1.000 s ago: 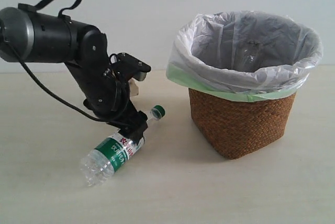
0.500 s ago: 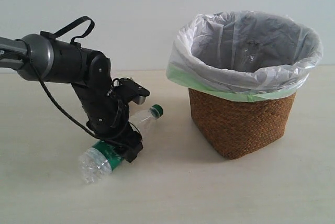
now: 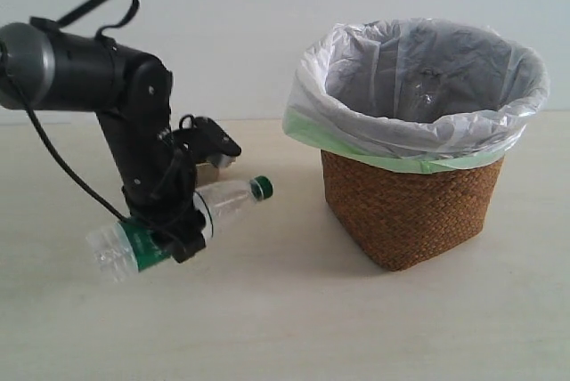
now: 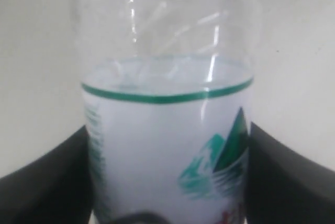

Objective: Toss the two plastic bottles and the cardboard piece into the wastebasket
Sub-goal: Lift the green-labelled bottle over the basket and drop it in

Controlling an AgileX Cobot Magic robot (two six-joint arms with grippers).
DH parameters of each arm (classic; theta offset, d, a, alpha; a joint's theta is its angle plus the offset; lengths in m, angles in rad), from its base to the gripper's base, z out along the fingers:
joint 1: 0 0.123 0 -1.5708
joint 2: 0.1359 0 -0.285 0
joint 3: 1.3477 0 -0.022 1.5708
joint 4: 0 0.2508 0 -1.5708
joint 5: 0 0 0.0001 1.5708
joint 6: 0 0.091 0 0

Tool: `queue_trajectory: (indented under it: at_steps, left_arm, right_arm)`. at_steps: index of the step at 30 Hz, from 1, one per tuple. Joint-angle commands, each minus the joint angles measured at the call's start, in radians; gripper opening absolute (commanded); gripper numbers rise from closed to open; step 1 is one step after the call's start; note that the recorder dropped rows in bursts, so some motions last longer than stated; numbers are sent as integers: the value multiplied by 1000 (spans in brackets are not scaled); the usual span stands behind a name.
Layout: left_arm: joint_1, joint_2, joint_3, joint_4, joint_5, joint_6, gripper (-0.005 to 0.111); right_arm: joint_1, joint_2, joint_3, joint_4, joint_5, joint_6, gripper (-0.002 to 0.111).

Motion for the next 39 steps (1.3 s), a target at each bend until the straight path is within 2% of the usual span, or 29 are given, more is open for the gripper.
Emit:
queue_trajectory:
  at_steps: [1, 6, 13, 17, 24, 28, 31, 33, 35, 37, 39]
  left_arm:
    - [0, -143, 0, 169, 51, -58, 4]
    - [11, -287, 0, 540, 149, -273, 4]
    - [92, -425, 0, 843, 167, -634, 4]
    - [130, -465, 0, 908, 165, -796, 4]
    - [139, -445, 0, 872, 145, -800, 4]
    - [139, -412, 0, 770, 106, -792, 4]
    - [139, -366, 0, 582, 41, -676, 4]
    - [134, -331, 0, 335, -42, -510, 4]
    - [111, -308, -21, 26, -122, -302, 4]
    - [77, -299, -76, -239, -224, -180, 4]
    - [34, -297, -161, -535, -329, 2, 14]
  right_arm:
    - [-5, -5, -1, -1, -4, 0, 0]
    - [-5, -5, -1, 1, -4, 0, 0]
    - [-5, -5, -1, 1, -4, 0, 0]
    - [-5, -5, -1, 1, -4, 0, 0]
    - [-5, -5, -1, 1, -4, 0, 0]
    - [-5, -5, -1, 1, -4, 0, 0]
    - [-5, -5, -1, 1, -4, 0, 0]
    - [-5, -5, -1, 1, -4, 0, 0]
    - [-5, -5, -1, 1, -4, 0, 0]
    - [-5, -5, -1, 1, -4, 0, 0]
    - [-5, -5, -1, 1, -4, 0, 0]
